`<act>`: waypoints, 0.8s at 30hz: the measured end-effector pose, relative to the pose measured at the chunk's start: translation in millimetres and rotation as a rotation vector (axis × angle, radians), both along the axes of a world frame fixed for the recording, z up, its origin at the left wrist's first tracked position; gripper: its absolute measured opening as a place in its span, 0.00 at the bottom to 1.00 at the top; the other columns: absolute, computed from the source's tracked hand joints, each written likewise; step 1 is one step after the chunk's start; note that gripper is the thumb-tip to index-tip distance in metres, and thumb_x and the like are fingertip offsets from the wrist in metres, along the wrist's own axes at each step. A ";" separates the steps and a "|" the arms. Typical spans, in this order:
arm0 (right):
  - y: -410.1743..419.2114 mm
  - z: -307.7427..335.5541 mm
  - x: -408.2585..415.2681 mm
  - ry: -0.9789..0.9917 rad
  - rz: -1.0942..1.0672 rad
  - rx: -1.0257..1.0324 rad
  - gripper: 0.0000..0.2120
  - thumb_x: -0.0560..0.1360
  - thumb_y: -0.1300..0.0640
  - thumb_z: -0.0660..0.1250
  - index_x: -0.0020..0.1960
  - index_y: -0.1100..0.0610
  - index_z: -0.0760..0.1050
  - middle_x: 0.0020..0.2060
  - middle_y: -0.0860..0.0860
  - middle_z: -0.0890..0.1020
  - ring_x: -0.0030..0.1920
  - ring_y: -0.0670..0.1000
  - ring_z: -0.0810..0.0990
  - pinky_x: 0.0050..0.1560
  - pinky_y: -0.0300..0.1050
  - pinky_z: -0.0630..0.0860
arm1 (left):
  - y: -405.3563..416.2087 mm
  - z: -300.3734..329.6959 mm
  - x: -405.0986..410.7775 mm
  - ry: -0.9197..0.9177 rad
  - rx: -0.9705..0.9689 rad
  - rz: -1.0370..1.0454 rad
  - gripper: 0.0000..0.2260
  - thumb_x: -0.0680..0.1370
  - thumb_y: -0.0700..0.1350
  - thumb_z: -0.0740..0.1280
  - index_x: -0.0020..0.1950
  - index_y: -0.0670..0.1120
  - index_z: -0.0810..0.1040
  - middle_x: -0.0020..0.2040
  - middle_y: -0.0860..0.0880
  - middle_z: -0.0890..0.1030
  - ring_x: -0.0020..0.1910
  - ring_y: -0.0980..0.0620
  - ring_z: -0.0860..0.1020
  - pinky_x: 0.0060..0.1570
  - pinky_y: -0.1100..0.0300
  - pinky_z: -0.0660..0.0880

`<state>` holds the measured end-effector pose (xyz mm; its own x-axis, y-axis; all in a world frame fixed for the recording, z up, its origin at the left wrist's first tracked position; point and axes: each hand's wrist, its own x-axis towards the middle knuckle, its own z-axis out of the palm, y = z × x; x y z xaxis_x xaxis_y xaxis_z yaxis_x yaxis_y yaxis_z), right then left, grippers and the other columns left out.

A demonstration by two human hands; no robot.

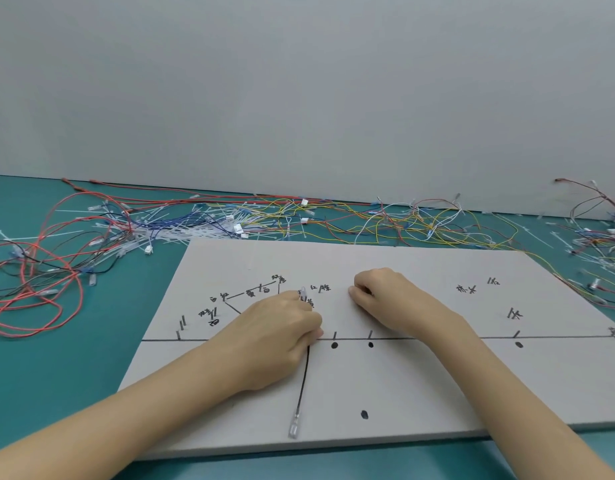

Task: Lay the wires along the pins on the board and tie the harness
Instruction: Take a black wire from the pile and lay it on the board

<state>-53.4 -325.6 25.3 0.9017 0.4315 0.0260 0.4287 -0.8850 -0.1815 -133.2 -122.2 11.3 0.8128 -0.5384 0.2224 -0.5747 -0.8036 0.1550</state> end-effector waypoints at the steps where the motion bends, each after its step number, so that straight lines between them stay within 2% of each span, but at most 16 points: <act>1: 0.5 0.0 1.2 0.010 -0.014 0.007 0.17 0.80 0.56 0.57 0.33 0.58 0.61 0.32 0.53 0.69 0.36 0.57 0.67 0.37 0.49 0.65 | -0.3 1.8 -0.6 0.015 0.019 0.013 0.14 0.83 0.50 0.55 0.38 0.49 0.65 0.37 0.55 0.67 0.42 0.55 0.62 0.44 0.59 0.63; 3: 1.4 1.9 3.8 0.059 -0.059 0.031 0.17 0.78 0.56 0.58 0.32 0.57 0.59 0.31 0.54 0.67 0.33 0.55 0.64 0.35 0.48 0.62 | -0.4 6.6 0.2 0.051 0.042 0.039 0.17 0.83 0.52 0.54 0.37 0.46 0.66 0.36 0.53 0.70 0.42 0.52 0.68 0.45 0.54 0.69; 5: 2.8 4.3 6.5 0.124 -0.106 0.045 0.17 0.77 0.56 0.59 0.31 0.56 0.59 0.30 0.53 0.66 0.32 0.54 0.62 0.34 0.47 0.60 | 1.6 15.6 6.9 0.072 0.011 0.084 0.20 0.82 0.56 0.53 0.35 0.45 0.66 0.34 0.50 0.72 0.38 0.49 0.72 0.40 0.52 0.70; 7: 4.5 7.3 8.9 0.153 -0.150 0.020 0.17 0.77 0.53 0.59 0.32 0.56 0.62 0.31 0.53 0.69 0.32 0.54 0.65 0.34 0.46 0.61 | 10.8 23.0 24.5 0.035 -0.067 0.153 0.20 0.81 0.57 0.54 0.33 0.47 0.64 0.32 0.51 0.70 0.34 0.53 0.70 0.34 0.55 0.67; 9: 7.2 13.2 11.7 0.120 -0.208 -0.040 0.16 0.78 0.50 0.59 0.36 0.58 0.68 0.37 0.54 0.76 0.37 0.55 0.73 0.36 0.44 0.65 | 29.8 27.1 52.2 -0.052 -0.142 0.262 0.17 0.82 0.52 0.57 0.33 0.51 0.65 0.33 0.54 0.71 0.35 0.55 0.70 0.33 0.57 0.63; 10: 9.3 17.0 12.7 0.075 -0.236 -0.068 0.15 0.79 0.49 0.59 0.38 0.58 0.69 0.38 0.54 0.76 0.40 0.56 0.75 0.36 0.43 0.66 | 42.6 26.7 68.3 -0.074 -0.183 0.326 0.14 0.82 0.48 0.57 0.37 0.51 0.71 0.36 0.53 0.74 0.38 0.52 0.72 0.36 0.57 0.66; 12: 15.7 24.2 13.8 -0.005 -0.271 -0.056 0.12 0.78 0.51 0.58 0.40 0.57 0.68 0.39 0.53 0.75 0.42 0.57 0.75 0.37 0.43 0.66 | 69.6 19.1 99.0 -0.061 -0.235 0.451 0.10 0.82 0.42 0.58 0.51 0.45 0.79 0.50 0.47 0.80 0.51 0.46 0.76 0.48 0.54 0.72; 14: 26.6 27.0 13.5 -0.047 -0.261 0.037 0.10 0.77 0.53 0.58 0.42 0.58 0.69 0.40 0.54 0.77 0.43 0.58 0.75 0.39 0.46 0.68 | 90.8 6.1 122.0 -0.030 -0.255 0.509 0.13 0.81 0.37 0.58 0.60 0.42 0.79 0.59 0.43 0.79 0.60 0.43 0.74 0.58 0.52 0.70; 16: 39.1 23.3 11.0 -0.093 -0.230 0.140 0.08 0.76 0.55 0.58 0.41 0.59 0.70 0.41 0.56 0.79 0.44 0.59 0.77 0.41 0.48 0.70 | 101.2 -4.9 134.4 -0.004 -0.323 0.524 0.15 0.79 0.35 0.60 0.62 0.44 0.80 0.63 0.43 0.78 0.64 0.43 0.73 0.62 0.51 0.69; 19: 47.0 8.9 9.3 -0.150 -0.230 0.258 0.10 0.76 0.56 0.58 0.43 0.62 0.73 0.41 0.56 0.79 0.44 0.59 0.76 0.44 0.49 0.71 | 106.4 -11.3 147.8 0.049 -0.394 0.556 0.13 0.80 0.37 0.61 0.61 0.45 0.80 0.62 0.44 0.80 0.60 0.45 0.75 0.60 0.53 0.71; 24: 38.4 -7.0 16.1 -0.117 -0.261 0.398 0.10 0.76 0.56 0.60 0.40 0.61 0.72 0.38 0.54 0.78 0.42 0.57 0.75 0.39 0.47 0.69 | 105.9 -3.1 161.9 0.187 -0.286 0.600 0.14 0.80 0.37 0.59 0.61 0.44 0.80 0.63 0.41 0.77 0.62 0.43 0.74 0.62 0.54 0.71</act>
